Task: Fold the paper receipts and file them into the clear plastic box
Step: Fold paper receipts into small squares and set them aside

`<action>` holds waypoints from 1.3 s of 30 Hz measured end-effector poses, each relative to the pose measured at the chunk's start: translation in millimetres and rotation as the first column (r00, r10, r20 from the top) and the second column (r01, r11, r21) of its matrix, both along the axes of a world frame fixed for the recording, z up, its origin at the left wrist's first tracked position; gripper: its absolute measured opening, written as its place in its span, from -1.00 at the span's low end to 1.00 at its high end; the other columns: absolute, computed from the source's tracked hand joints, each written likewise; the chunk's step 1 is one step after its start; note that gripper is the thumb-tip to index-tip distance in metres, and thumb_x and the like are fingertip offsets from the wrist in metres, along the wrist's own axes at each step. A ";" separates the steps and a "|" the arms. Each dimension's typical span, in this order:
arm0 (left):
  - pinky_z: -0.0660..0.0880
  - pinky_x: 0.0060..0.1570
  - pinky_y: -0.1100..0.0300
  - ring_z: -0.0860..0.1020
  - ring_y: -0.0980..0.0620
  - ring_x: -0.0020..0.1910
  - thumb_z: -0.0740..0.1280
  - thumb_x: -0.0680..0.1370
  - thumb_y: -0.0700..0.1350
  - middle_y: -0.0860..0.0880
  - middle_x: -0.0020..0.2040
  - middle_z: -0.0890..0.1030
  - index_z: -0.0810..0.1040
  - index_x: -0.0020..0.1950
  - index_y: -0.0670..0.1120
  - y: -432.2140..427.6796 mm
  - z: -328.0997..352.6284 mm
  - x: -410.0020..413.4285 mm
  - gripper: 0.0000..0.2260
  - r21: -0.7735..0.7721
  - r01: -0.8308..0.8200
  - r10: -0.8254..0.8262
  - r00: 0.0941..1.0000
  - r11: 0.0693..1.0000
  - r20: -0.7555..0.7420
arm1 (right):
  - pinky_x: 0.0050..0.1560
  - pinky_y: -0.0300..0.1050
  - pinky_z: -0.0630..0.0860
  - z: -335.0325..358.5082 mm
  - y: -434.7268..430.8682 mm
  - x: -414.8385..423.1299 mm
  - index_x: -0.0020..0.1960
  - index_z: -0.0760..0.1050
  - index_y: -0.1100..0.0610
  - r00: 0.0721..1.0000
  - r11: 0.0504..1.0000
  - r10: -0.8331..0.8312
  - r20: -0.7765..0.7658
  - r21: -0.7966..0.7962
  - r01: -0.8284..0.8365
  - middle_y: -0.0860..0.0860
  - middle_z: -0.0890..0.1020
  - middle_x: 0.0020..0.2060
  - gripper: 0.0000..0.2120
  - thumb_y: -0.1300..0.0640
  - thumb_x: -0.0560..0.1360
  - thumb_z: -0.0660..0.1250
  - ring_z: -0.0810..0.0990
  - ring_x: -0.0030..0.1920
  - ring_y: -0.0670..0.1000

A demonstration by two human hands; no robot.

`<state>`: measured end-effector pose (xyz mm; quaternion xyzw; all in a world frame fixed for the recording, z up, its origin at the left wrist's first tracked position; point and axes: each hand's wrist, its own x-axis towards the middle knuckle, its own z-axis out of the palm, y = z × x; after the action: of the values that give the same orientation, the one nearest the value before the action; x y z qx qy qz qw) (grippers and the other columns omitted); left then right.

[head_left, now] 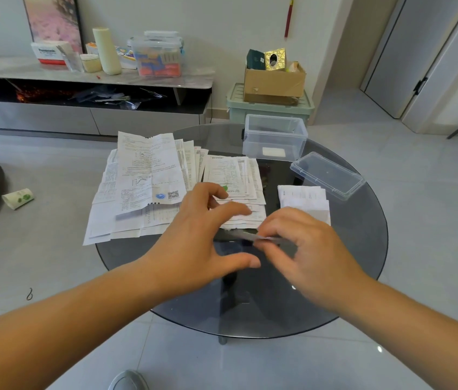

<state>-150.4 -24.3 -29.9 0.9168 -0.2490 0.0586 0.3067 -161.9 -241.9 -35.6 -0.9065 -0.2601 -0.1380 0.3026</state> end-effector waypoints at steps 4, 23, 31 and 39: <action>0.48 0.14 0.28 0.46 0.26 0.13 0.37 0.45 0.33 0.26 0.11 0.52 0.59 0.12 0.22 4.2 -4.6 -1.1 -0.67 0.105 0.113 -0.099 0.986 0.988 -0.131 | -0.02 -0.14 0.57 -9.5 -2.5 -1.4 0.01 0.64 -0.05 0.987 0.999 0.008 -0.162 -0.049 -0.016 -0.21 0.63 -0.07 -0.92 0.00 0.55 0.40 0.57 -0.04 -0.16; 0.59 -0.14 0.14 0.56 0.14 -0.13 0.39 0.49 0.21 0.15 -0.09 0.57 0.41 0.02 0.13 1.8 -19.2 6.3 -0.74 0.175 -0.042 0.078 0.976 0.984 -0.203 | -0.04 -0.30 0.49 -22.6 10.6 2.0 0.19 0.42 -0.15 0.894 0.983 -0.184 -0.408 -0.065 0.172 -0.31 0.47 -0.03 -0.70 -0.13 0.52 0.40 0.51 -0.03 -0.15; 0.56 -0.13 0.18 0.53 0.14 -0.14 0.45 0.44 0.28 0.14 -0.07 0.53 0.40 0.11 0.11 -3.1 -23.0 10.2 -0.58 0.173 -0.068 0.111 0.961 0.983 -0.255 | 0.17 -0.12 0.27 -24.9 20.4 -1.1 0.26 0.28 -0.16 0.894 0.950 -0.296 -0.337 -0.199 0.240 -0.26 0.44 0.09 -0.55 -0.27 0.49 0.35 0.36 0.09 -0.13; 0.43 -0.01 0.29 0.45 0.14 0.04 0.49 0.47 0.10 0.15 0.12 0.46 0.38 0.33 0.19 -2.5 -20.2 16.0 -0.51 0.149 0.001 0.050 0.939 0.989 -0.340 | 0.08 -0.04 0.23 -15.3 15.3 3.9 0.30 0.28 -0.17 0.823 0.900 -0.408 -0.395 -0.324 0.290 -0.17 0.48 0.06 -0.46 -0.30 0.43 0.39 0.41 0.15 -0.02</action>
<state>-134.4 -26.8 -50.1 0.9360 -0.1840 -0.1167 0.2764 -157.9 -226.6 -50.9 -0.9762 -0.0259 0.0576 0.2075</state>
